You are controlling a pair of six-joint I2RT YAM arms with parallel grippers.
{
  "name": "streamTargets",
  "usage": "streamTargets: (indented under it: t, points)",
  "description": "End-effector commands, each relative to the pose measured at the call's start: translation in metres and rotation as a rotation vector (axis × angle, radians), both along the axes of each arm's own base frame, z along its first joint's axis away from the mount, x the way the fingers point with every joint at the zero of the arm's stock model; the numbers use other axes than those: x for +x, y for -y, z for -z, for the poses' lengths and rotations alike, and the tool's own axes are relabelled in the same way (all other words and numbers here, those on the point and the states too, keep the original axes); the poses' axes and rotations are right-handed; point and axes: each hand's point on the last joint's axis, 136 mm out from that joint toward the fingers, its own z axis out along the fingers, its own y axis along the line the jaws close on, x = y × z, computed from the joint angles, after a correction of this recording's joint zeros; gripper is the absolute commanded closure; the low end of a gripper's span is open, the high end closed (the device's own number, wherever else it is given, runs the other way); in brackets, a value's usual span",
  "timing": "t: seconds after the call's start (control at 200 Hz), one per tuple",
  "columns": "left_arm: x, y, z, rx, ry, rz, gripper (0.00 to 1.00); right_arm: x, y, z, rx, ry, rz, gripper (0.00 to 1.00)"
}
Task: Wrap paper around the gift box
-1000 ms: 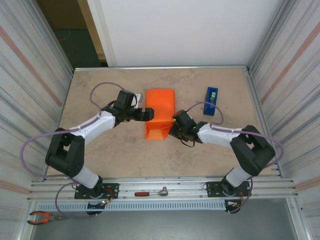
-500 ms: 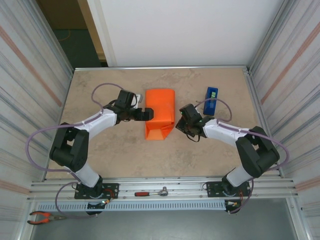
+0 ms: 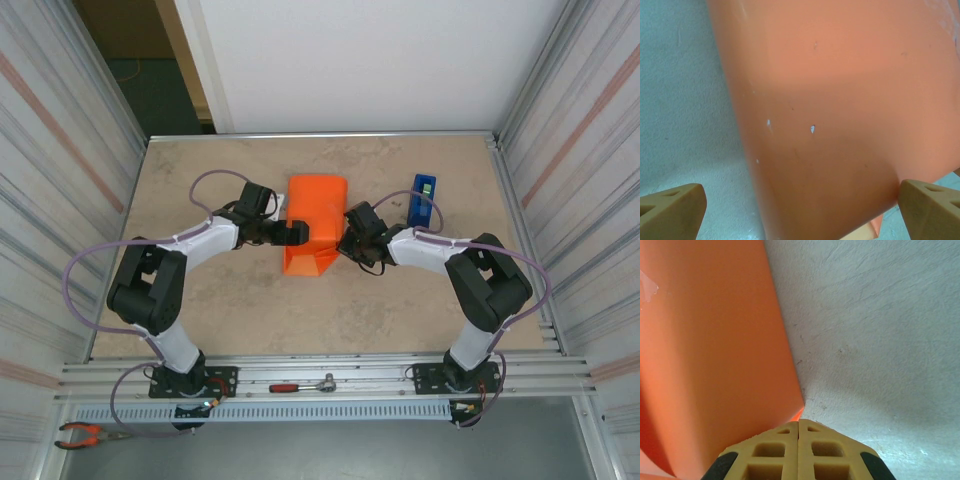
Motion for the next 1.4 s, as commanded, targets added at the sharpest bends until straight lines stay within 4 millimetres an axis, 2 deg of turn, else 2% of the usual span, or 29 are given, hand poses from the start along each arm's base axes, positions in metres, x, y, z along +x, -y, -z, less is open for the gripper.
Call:
streamTargets:
  t: [0.0, 0.145, 0.235, 0.396, 0.531, 0.646, 0.756, 0.952, 1.132, 1.393]
  points:
    - [-0.002, 0.008, -0.002, 0.007, -0.001, 0.049, 0.02, 0.005, -0.011, -0.004, 0.04, 0.019, -0.004, 1.0]
    - [-0.005, 0.012, -0.001, 0.018, 0.0, 0.067, 0.03, -0.002, -0.015, -0.008, 0.065, 0.027, -0.005, 1.0]
    - [-0.006, 0.015, 0.0, 0.006, -0.008, 0.079, 0.08, -0.009, -0.016, -0.011, 0.053, 0.033, -0.012, 1.0]
    - [-0.007, 0.021, 0.0, -0.018, -0.024, 0.087, 0.11, -0.022, -0.009, -0.01, 0.036, 0.035, -0.001, 1.0]
    - [-0.002, 0.021, -0.023, -0.031, 0.017, 0.079, 0.11, -0.031, -0.002, -0.007, 0.025, 0.035, 0.01, 1.0]
    - [0.01, 0.014, -0.043, -0.042, 0.056, 0.049, 0.08, -0.032, -0.002, -0.007, 0.026, 0.035, 0.008, 1.0]
    - [0.025, 0.009, -0.048, -0.075, 0.046, 0.026, 0.08, -0.032, -0.005, -0.005, 0.027, 0.033, -0.002, 1.0]
    - [0.034, 0.009, -0.035, -0.067, 0.011, 0.039, 0.09, -0.028, -0.012, -0.001, 0.046, 0.036, -0.013, 1.0]
    - [0.025, 0.012, -0.013, -0.066, -0.042, 0.058, 0.12, -0.026, -0.016, 0.001, 0.051, 0.03, -0.021, 1.0]
    - [0.008, 0.023, -0.005, -0.065, -0.062, 0.096, 0.14, -0.02, -0.012, 0.0, 0.048, 0.03, -0.017, 1.0]
